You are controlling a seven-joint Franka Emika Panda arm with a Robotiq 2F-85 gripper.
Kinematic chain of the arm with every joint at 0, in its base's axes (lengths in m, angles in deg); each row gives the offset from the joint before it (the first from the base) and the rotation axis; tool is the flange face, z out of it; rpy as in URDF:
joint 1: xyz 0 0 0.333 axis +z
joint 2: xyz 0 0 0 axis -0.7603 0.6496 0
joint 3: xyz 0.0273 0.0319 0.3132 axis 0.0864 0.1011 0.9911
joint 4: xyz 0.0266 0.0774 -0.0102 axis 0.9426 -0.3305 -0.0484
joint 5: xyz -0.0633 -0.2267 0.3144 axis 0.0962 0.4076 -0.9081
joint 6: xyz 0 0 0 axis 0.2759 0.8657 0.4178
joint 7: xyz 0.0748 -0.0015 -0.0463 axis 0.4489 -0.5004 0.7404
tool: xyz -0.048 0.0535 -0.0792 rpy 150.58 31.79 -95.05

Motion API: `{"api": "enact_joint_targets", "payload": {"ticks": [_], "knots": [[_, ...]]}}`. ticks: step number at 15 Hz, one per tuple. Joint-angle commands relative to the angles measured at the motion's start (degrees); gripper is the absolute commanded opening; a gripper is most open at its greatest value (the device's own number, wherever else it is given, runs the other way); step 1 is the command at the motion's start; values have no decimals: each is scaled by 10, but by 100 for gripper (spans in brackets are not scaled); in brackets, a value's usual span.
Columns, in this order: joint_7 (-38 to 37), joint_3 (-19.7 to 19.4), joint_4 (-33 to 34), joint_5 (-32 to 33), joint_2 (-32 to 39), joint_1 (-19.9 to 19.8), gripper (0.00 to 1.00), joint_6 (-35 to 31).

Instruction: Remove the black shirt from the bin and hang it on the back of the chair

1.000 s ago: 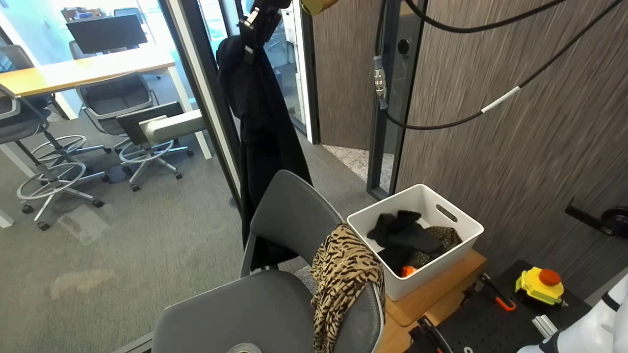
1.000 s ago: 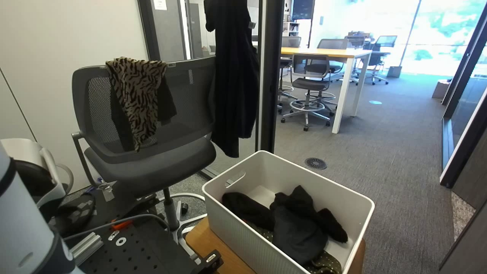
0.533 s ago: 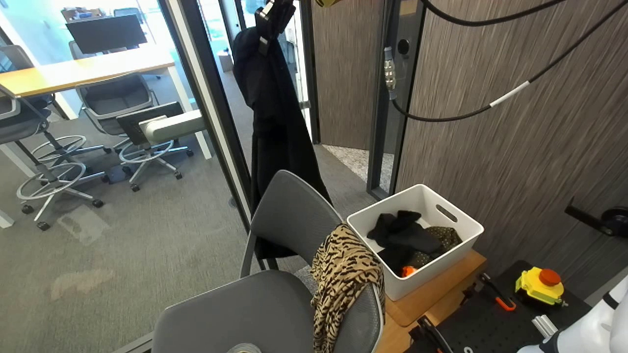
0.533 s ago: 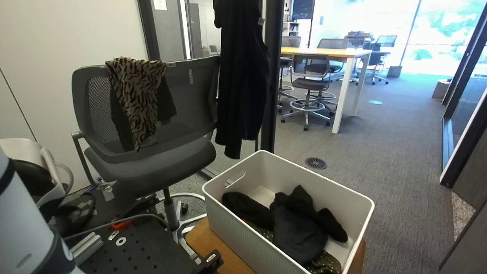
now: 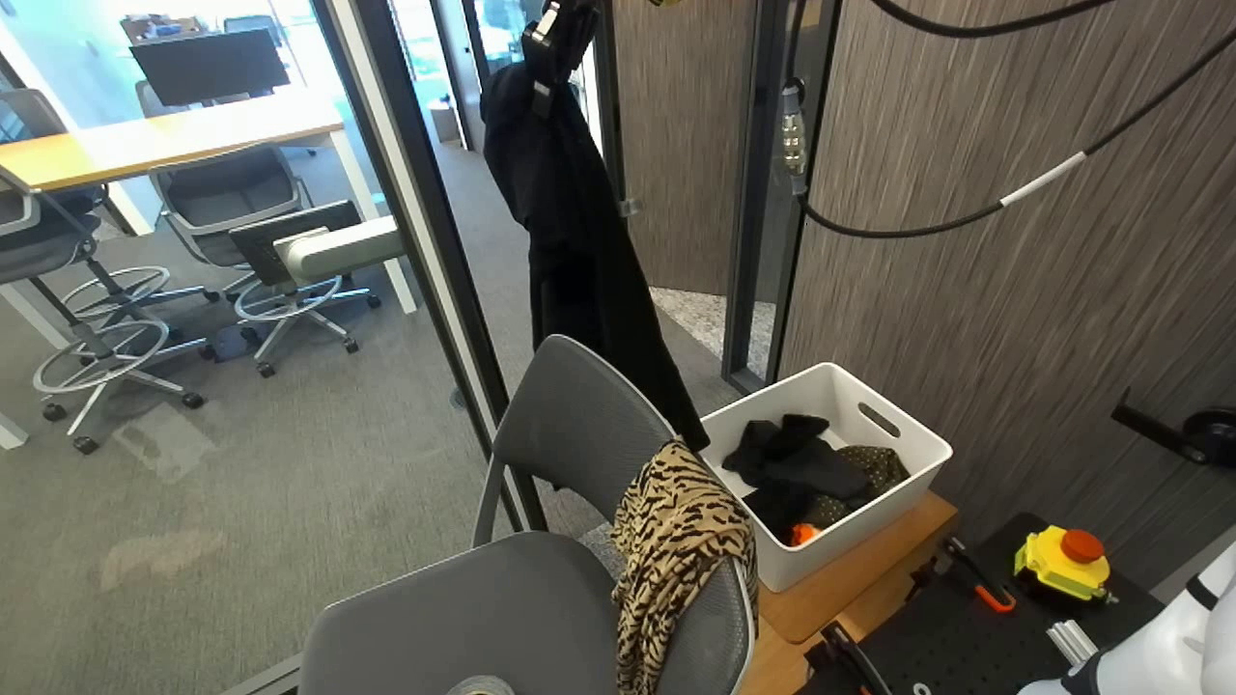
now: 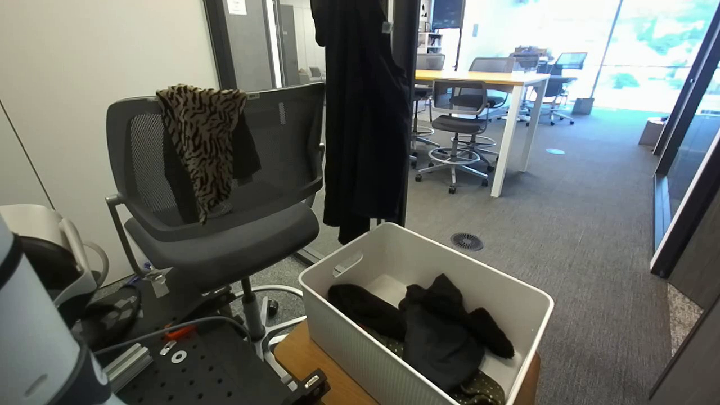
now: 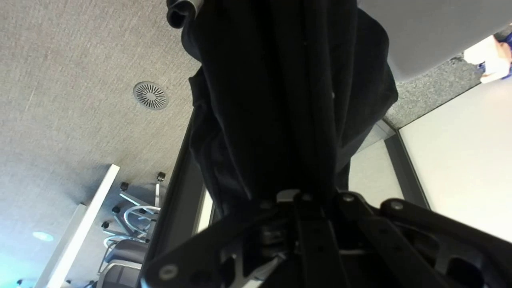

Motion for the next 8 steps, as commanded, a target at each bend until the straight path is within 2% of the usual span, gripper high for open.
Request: {"api": "enact_joint_targets", "payload": {"ticks": [1, 6, 8], "knots": [[-17, 5, -41, 17, -53, 8, 1, 7], [-24, 24, -40, 30, -62, 23, 1, 30], [-32, 25, -26, 47, -57, 50, 1, 42]]}}
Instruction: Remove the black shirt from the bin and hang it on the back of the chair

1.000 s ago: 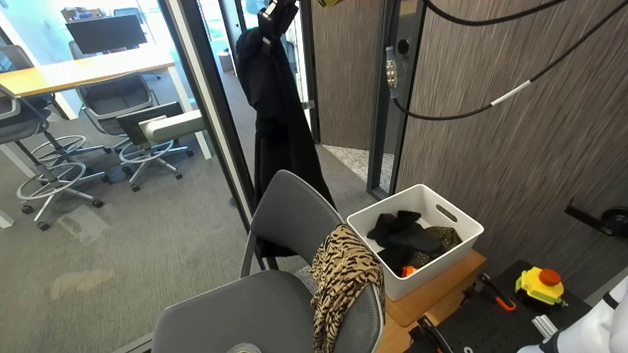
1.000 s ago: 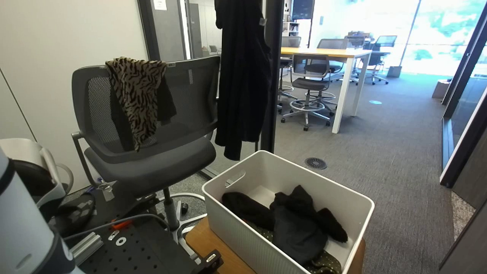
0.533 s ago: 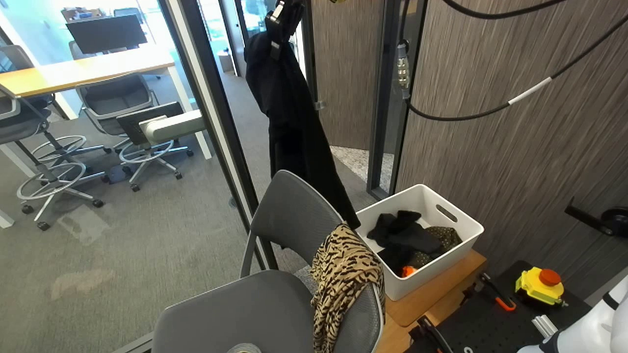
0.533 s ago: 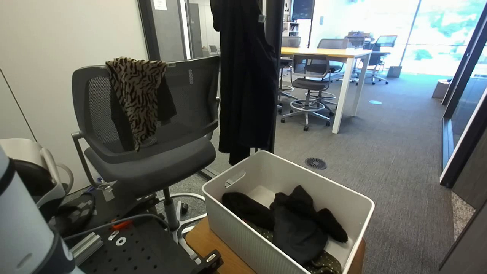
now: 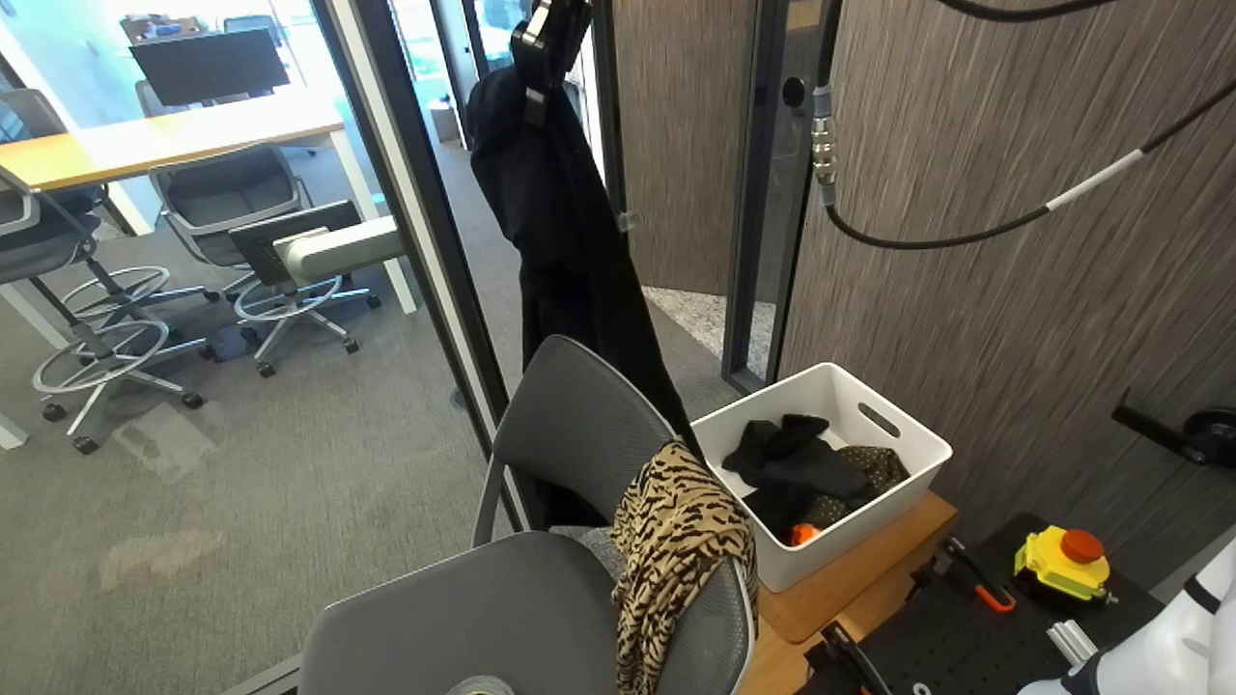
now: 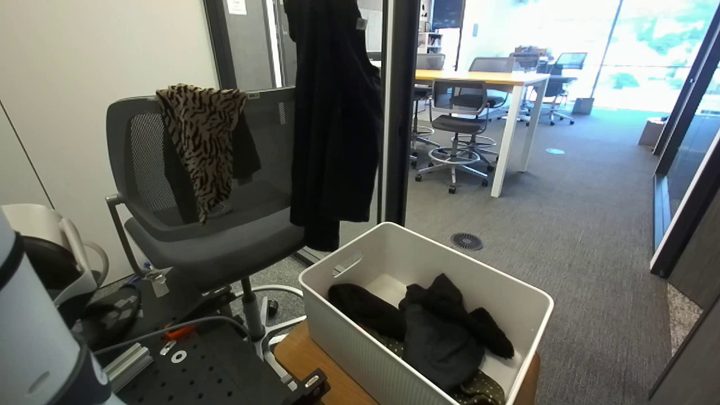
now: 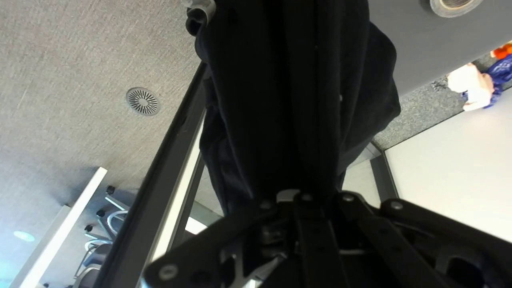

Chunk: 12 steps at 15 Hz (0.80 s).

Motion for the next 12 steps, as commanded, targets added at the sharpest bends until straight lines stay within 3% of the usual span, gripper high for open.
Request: {"api": "enact_joint_targets", "payload": {"ticks": [1, 8, 12], "knots": [[-22, 9, 19, 35, -6, 40, 1, 20], [-27, 60, 34, 122, 4, 118, 1, 51], [-6, 74, 11, 102, 33, 139, 1, 61]]}}
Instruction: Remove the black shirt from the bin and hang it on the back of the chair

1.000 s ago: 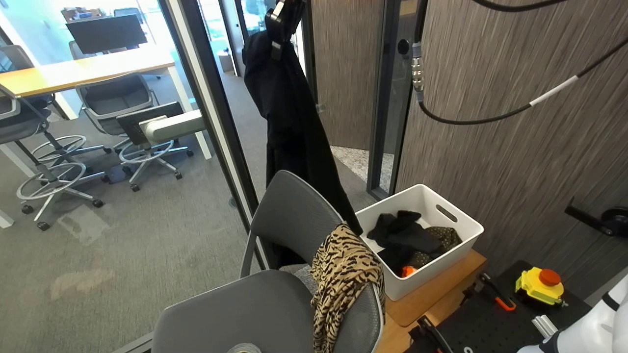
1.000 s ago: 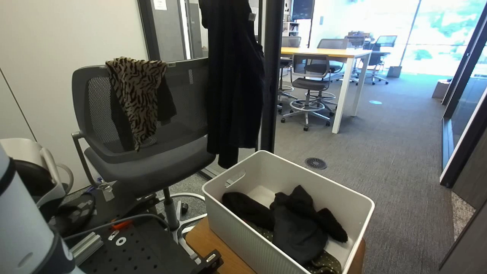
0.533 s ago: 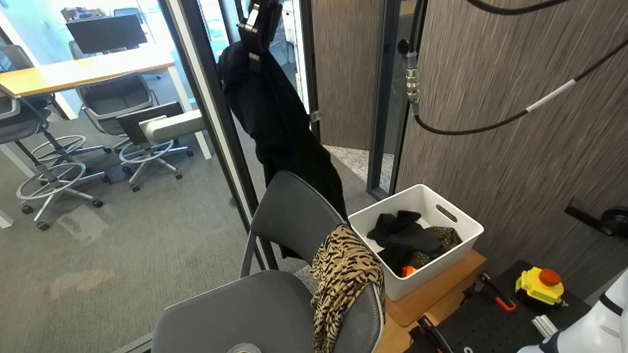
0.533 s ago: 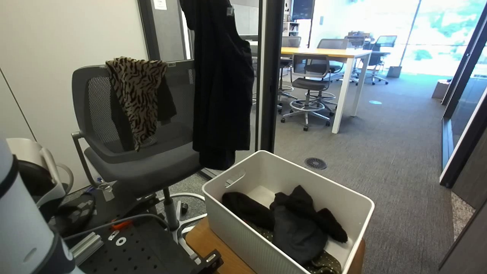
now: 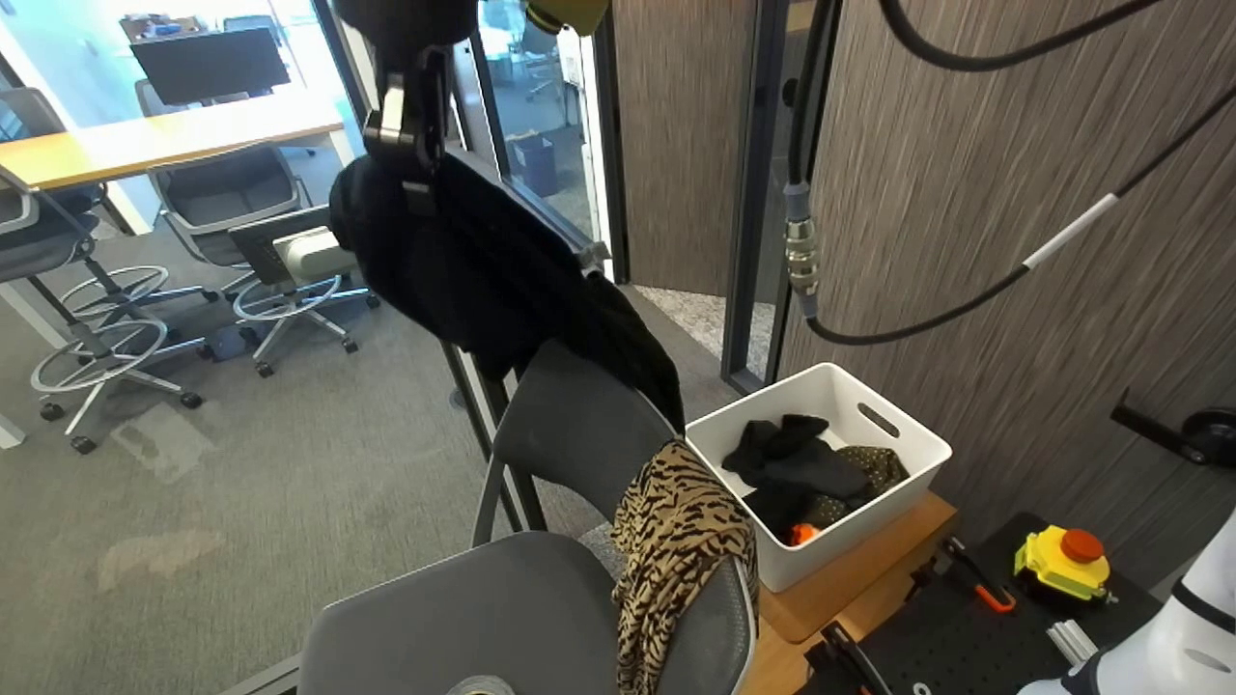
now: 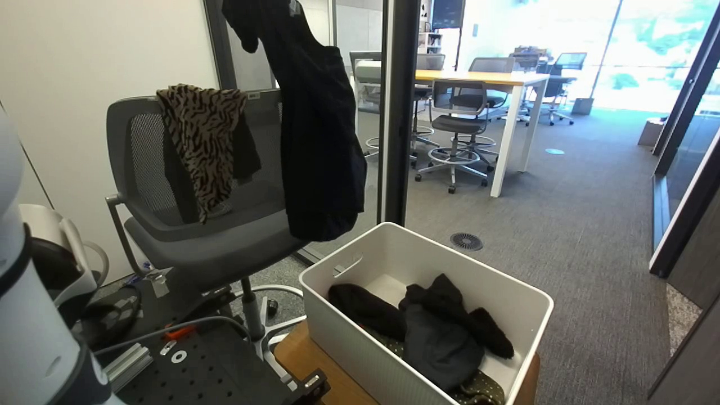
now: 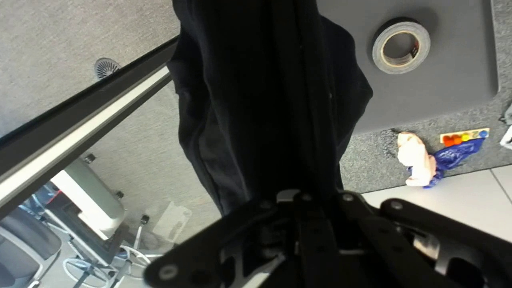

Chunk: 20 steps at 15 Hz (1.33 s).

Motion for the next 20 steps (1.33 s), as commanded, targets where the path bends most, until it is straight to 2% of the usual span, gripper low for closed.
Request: {"api": "enact_joint_targets", "payload": {"ticks": [1, 8, 15, 20], "knots": [[19, 6, -9, -21, 35, 14, 1, 2], [39, 17, -56, -76, 105, 30, 1, 5], [50, 21, -48, -80, 179, 43, 1, 52], [62, 21, -44, -86, 193, 39, 1, 65]]}}
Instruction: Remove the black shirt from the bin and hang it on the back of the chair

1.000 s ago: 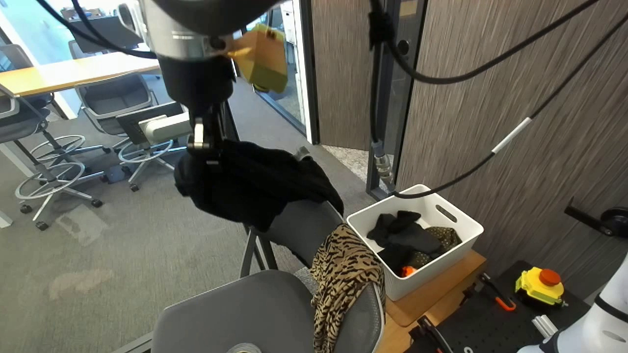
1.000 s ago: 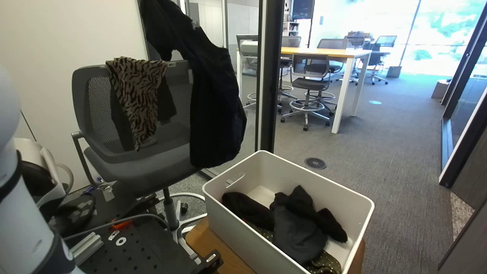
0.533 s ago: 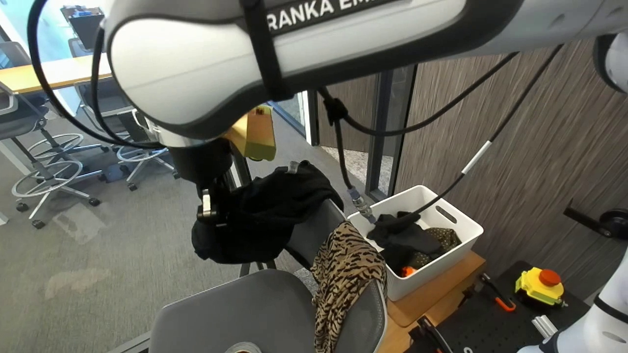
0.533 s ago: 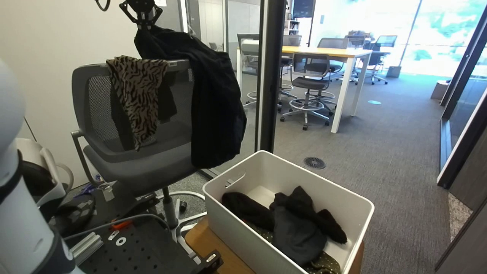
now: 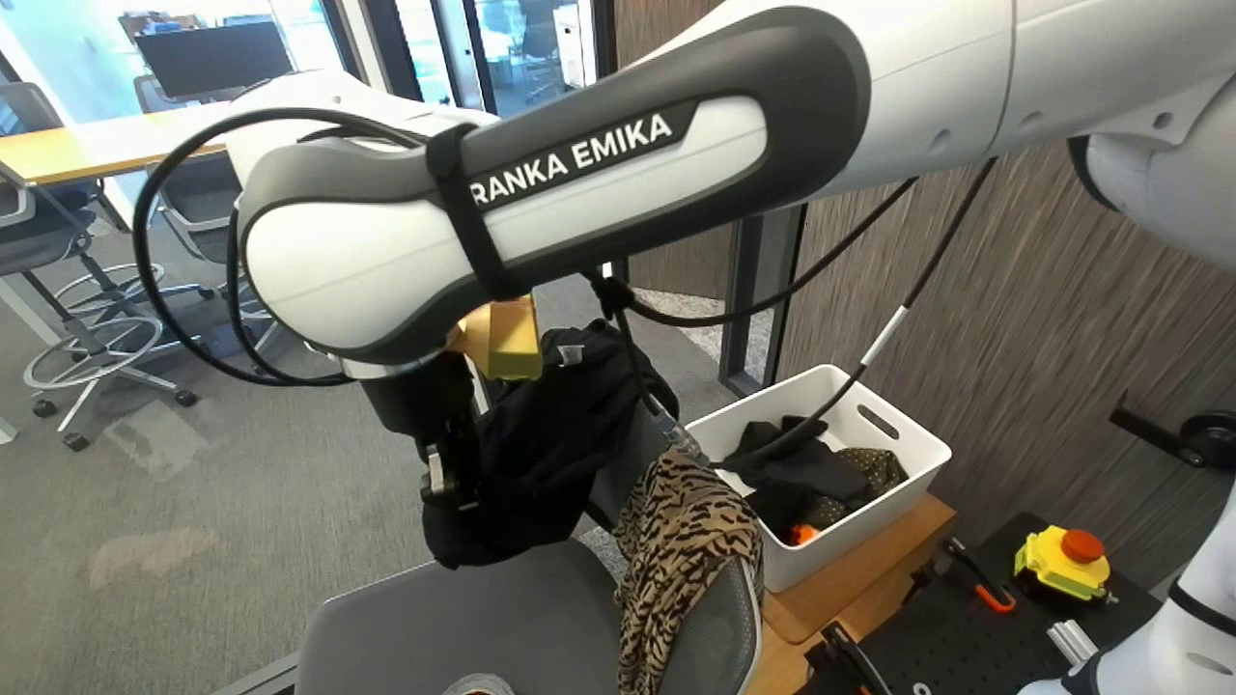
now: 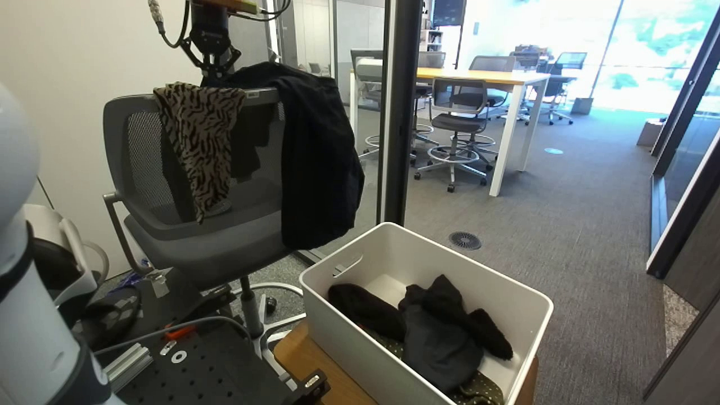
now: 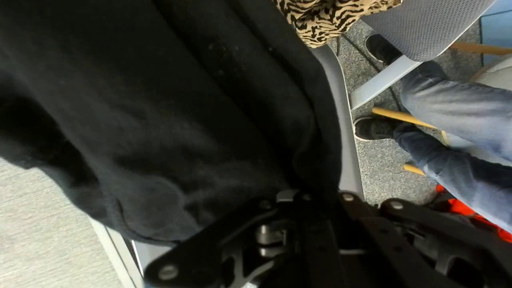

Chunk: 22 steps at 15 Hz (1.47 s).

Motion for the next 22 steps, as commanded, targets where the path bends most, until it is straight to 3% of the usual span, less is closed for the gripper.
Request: {"api": "enact_joint_targets", "payload": {"ticks": [1, 2, 3, 12, 18, 22], "knots": [[14, 2, 21, -15, 6, -1, 1, 24], [17, 2, 22, -16, 4, -2, 30, 28], [18, 2, 23, -15, 3, -2, 31, 30], [18, -11, 30, 6, -8, -9, 98, 30], [-5, -71, -12, 37, -93, -70, 100, 22], [-40, -107, -93, 45, -198, -113, 100, 21]]}}
